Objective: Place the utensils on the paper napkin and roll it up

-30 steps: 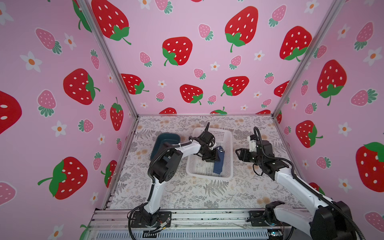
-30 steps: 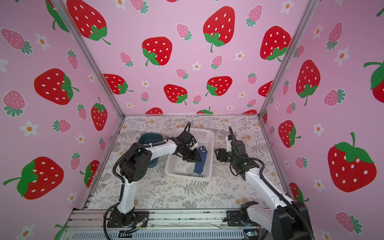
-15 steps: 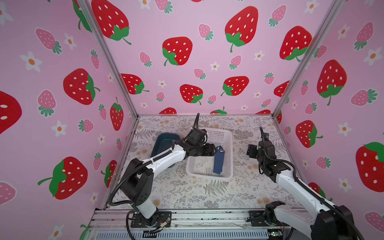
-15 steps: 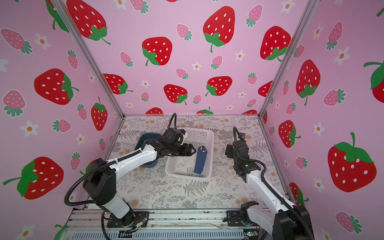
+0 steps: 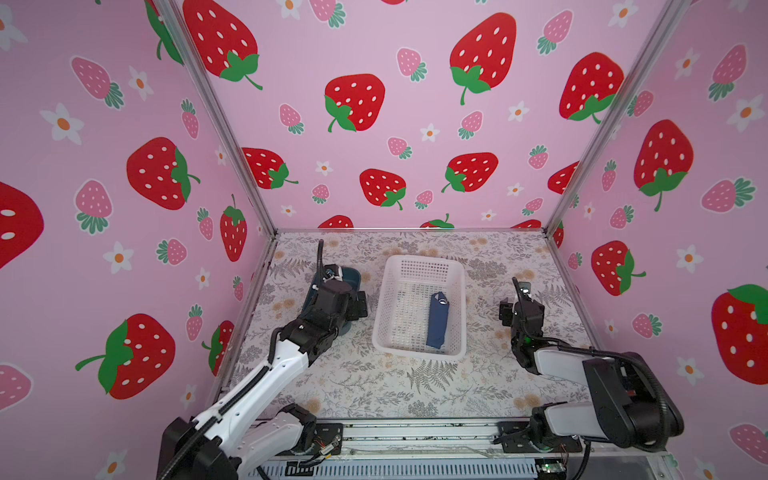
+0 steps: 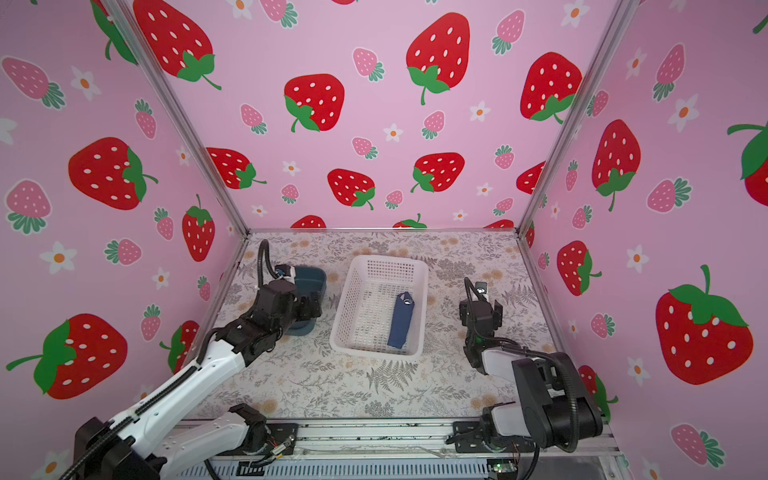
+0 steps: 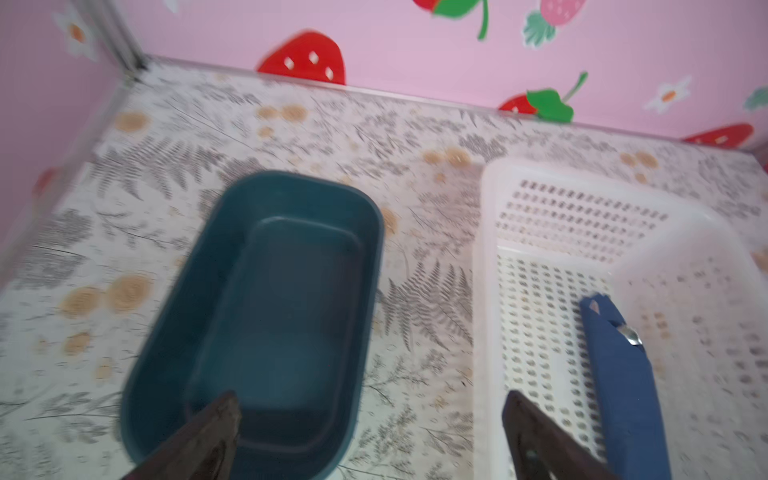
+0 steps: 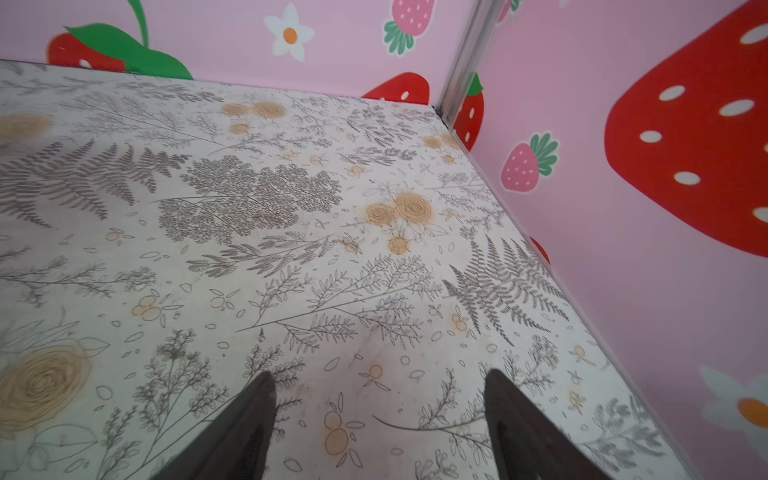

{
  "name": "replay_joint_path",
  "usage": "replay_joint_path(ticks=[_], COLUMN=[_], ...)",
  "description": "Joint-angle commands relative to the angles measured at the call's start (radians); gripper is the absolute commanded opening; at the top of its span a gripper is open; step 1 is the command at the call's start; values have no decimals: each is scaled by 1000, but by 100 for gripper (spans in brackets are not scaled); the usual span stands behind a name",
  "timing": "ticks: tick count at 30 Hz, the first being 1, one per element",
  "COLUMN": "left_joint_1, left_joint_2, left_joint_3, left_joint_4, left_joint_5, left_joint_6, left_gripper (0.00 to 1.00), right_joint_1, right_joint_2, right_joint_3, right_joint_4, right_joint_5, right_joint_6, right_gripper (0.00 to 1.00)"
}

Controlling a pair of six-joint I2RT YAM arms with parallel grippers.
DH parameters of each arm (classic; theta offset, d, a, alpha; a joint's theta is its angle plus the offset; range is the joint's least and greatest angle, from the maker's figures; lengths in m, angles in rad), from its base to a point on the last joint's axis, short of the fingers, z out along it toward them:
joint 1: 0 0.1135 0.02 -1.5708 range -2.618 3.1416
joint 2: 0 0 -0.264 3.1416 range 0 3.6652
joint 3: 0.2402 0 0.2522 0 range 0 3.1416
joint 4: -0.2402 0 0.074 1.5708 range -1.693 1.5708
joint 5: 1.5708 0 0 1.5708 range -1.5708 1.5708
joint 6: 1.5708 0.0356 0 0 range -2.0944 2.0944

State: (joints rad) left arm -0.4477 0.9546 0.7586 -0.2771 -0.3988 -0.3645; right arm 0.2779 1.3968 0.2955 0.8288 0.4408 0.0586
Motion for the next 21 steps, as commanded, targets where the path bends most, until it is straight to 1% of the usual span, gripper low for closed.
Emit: replay_joint_path(ticks=[1,2,3,5,6,7,8,9,10,11,12,13,14,15,17,21], left_joint_1=[92,128,165,224,255,285,309,335,358,374,388,398,407,415,426,433], left_joint_2=[-128,-149,-157,-156,-152,-147,-141,-132,-120,-107,-85,-58,-32,3,83,236], left_joint_3=[-79,-102,-113,-124,-136,-153,-172,-195,-225,-248,-269,-287,-298,-307,-311,-321], left_joint_4=[123,150,153,135,137,150,169,204,251,291,338,381,418,452,518,685], left_joint_5=[-151,-138,-135,-163,-171,-172,-166,-151,-136,-121,-101,-86,-73,-53,-17,42], left_joint_6=[152,171,181,182,180,176,176,177,185,188,199,207,211,214,211,221], left_gripper=[99,99,99,99,99,99,99,99,99,99,99,99,99,99,99,99], right_joint_1=[-29,-37,-49,-110,-126,-138,-139,-139,-141,-140,-140,-141,-141,-141,-140,-140], right_joint_2=[44,54,67,104,138,199,200,155,151,185,192,173,175,189,173,178], right_joint_3=[15,5,-25,-53,-86,-121,-130,-113,-99,-94,-61,-27,-45,-48,-43,-44], right_joint_4=[203,250,337,400,487,637,665,564,521,566,523,415,450,483,445,453], right_joint_5=[-181,-191,-211,-337,-348,-345,-315,-301,-293,-262,-197,-165,-165,-154,-153,-151], right_joint_6=[-111,-141,-160,-130,-115,-99,-86,-81,-74,-61,-36,-20,-19,-18,-18,-20], right_gripper=[80,80,80,80,80,81,81,81,81,81,82,85,94,100,100,100])
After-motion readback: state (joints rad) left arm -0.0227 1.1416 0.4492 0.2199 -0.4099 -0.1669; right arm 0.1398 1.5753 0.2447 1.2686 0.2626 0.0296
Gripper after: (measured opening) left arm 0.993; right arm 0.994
